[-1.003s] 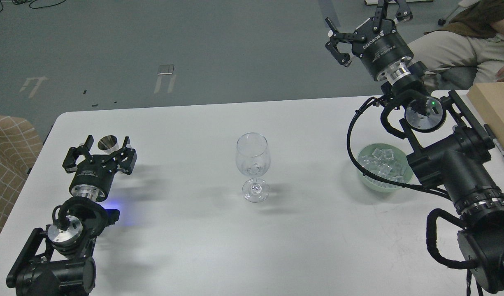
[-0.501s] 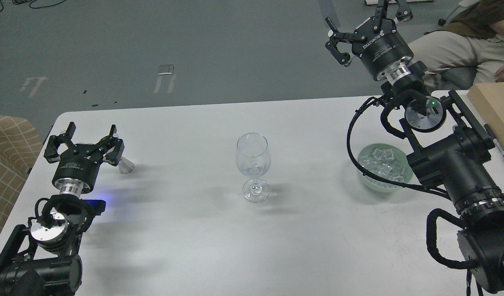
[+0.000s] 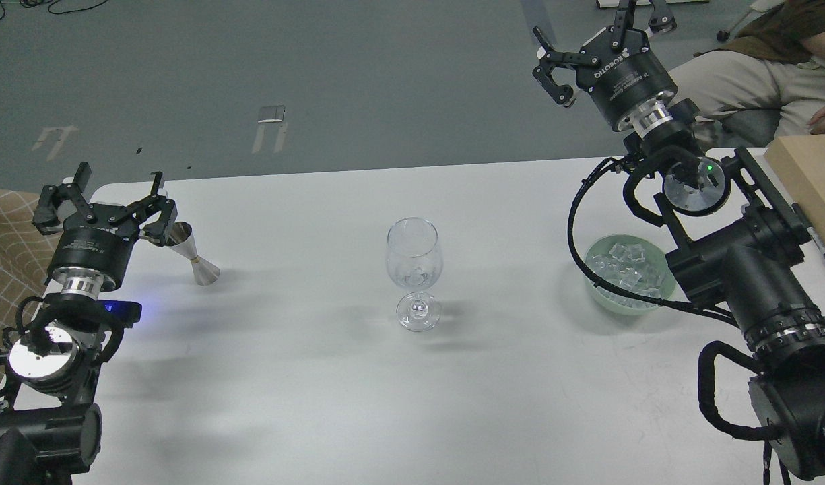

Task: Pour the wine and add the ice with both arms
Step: 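Open the left gripper and lift it away from the jigger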

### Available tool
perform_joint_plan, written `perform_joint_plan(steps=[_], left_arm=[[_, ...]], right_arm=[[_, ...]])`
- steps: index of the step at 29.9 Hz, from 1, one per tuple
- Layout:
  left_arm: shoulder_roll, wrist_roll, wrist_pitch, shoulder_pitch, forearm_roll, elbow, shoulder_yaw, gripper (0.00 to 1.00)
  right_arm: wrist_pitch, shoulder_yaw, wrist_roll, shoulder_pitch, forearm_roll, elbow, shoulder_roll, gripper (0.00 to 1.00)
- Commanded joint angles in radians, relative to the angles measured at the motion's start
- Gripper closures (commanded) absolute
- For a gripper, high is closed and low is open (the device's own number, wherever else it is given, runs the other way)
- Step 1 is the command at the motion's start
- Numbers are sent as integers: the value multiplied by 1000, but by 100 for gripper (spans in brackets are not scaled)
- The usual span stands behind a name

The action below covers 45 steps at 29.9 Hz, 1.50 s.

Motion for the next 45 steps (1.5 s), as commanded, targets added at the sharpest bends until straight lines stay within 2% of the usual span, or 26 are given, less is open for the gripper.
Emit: perform_joint_plan(steps=[1,9,16,20,28,37,40,42,45], left_arm=[[22,1,1,-11,3,-7,6,2],[86,1,7,-66,12,-5,11,2],[105,-4,10,-189,72,3,177,2],[103,-1,10,-215,107,4,199,3],[111,-4,7,-313,322,18,247,3],[131,-19,-20,-341,566,76,247,3],[131,-51,-33,-342,653,78,247,3],[132,-96,-33,-342,696,79,247,3],[138,-116,-33,-342,710,82,248,3]], right_arm=[[0,0,0,0,0,0,3,0],[0,0,0,6,0,0,8,0],[0,0,0,6,0,0,8,0],[0,-1,0,6,0,1,8,0],[0,-1,0,6,0,1,8,0],[0,-1,0,6,0,3,6,0],[0,-1,0,8,0,3,6,0],[0,-1,0,8,0,3,6,0],[0,-1,-2,8,0,3,6,0]])
